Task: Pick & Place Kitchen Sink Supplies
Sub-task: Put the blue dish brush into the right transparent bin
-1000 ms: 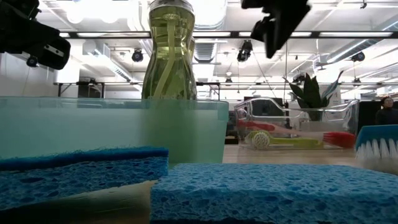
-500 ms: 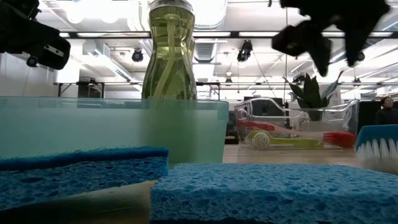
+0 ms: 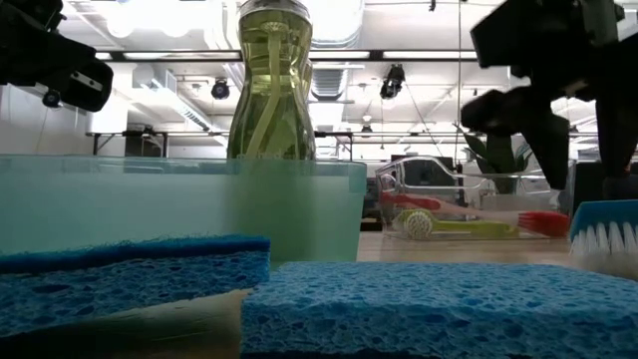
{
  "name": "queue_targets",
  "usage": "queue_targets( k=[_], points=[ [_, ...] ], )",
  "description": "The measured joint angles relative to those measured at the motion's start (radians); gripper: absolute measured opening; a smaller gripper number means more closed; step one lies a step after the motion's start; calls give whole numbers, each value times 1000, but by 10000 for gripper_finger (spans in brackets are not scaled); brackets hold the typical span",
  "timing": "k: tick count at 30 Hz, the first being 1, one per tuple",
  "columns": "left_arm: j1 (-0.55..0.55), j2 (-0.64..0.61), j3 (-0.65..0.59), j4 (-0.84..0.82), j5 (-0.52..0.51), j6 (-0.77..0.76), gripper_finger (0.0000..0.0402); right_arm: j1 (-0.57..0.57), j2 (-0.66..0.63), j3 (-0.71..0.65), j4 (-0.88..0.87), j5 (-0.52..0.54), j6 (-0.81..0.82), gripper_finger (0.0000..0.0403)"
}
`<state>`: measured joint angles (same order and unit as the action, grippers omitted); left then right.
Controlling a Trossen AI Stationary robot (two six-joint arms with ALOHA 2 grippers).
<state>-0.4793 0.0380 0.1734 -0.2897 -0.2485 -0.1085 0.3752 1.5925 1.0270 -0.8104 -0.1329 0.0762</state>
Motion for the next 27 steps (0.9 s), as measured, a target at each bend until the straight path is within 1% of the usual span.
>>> queue_targets(
  k=[7,10,18,27],
  points=[
    [0,0,0,0,0,0,0,0,0,-22,2,-4,-1,154],
    [0,0,0,0,0,0,0,0,0,-10,0,-28,1,150],
    [0,0,0,0,0,0,0,2,0,22,7,-33,0,141],
    [0,0,0,0,0,0,0,45,0,-1,9,-55,-6,156]
  ],
)
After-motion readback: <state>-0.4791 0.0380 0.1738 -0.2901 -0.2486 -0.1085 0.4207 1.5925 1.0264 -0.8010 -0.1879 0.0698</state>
